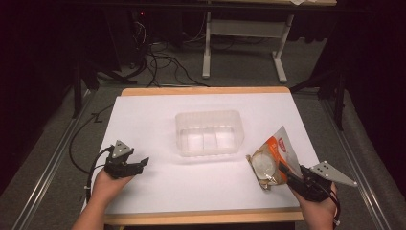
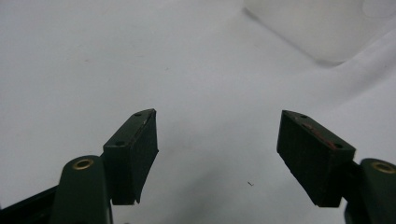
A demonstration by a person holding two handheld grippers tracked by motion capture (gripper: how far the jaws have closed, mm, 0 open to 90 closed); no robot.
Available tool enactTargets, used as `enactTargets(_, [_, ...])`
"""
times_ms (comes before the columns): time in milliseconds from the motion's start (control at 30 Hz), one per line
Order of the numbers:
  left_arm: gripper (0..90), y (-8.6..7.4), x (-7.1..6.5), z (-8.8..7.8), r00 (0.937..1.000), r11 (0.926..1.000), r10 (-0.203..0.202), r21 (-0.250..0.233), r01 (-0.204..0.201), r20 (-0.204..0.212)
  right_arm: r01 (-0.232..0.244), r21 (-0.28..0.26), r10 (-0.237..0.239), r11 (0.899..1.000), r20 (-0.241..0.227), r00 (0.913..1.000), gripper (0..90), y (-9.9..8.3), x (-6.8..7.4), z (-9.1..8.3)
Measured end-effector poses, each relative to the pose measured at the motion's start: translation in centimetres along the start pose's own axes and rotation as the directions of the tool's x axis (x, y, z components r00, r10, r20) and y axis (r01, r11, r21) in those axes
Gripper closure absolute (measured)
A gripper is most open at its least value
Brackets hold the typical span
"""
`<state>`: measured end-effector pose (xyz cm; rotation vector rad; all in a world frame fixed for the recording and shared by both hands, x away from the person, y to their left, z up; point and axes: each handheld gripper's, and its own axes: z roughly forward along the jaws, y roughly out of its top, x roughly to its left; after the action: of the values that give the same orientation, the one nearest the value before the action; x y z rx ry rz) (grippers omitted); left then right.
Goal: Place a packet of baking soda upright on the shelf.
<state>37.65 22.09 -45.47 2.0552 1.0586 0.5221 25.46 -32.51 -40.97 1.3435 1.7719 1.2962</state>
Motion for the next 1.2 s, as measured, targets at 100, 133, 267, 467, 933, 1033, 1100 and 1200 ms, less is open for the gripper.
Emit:
enactTargets(100, [29.3, 0.0, -0.1, 0.0, 1.0, 1.0, 0.002, 0.003, -0.002, 0.0, -0.003, 0.0, 0.003, 1.0, -0.004, 1.0, 62.3, -0.1, 0.1, 0.1])
enactTargets(133, [29.3, 0.0, -0.1, 0.0, 1.0, 1.0, 0.003, 0.006, -0.003, 0.002, -0.003, 0.0, 0.003, 1.0, -0.004, 1.0, 62.3, -0.1, 0.1, 0.1])
enactTargets(267, [29.3, 0.0, -0.1, 0.1, 1.0, 0.9999, 0.008, 0.009, -0.008, 0.003, 0.016, -0.009, -0.016, 1.0, -0.021, 0.9997, 64.0, -0.2, 0.7, 0.3])
enactTargets(467, [29.3, 0.0, -0.2, 0.1, 0.9999, 0.9998, 0.015, 0.014, -0.015, 0.004, 0.058, -0.017, -0.059, 0.998, -0.05, 0.997, 65.9, -0.1, 2.0, 0.5])
enactTargets(933, [29.3, 0.0, -0.3, 0.1, 0.9997, 0.9996, 0.024, 0.017, -0.024, -0.003, 0.08, -0.024, -0.079, 0.997, 0.033, 0.9963, 85.4, 0.0, 2.7, 0.7])
enactTargets(1033, [29.3, 0.1, -0.3, 0.1, 0.9997, 0.9997, 0.023, 0.012, -0.023, -0.003, 0.074, -0.015, -0.073, 0.997, 0.046, 0.9963, 85.6, 0.0, 2.4, 0.8])
enactTargets(1100, [29.3, 0.1, -0.3, 0.1, 0.9997, 0.9997, 0.023, 0.01, -0.023, -0.005, 0.065, -0.014, -0.064, 0.998, 0.05, 0.9967, 86.9, 0.0, 2.2, 0.8])
enactTargets(1200, [29.3, 0.1, -0.2, 0.0, 0.9997, 0.9997, 0.024, 0.006, -0.024, -0.006, 0.042, -0.021, -0.041, 0.999, 0.038, 0.9984, 90.0, 0.1, 1.9, 0.7])
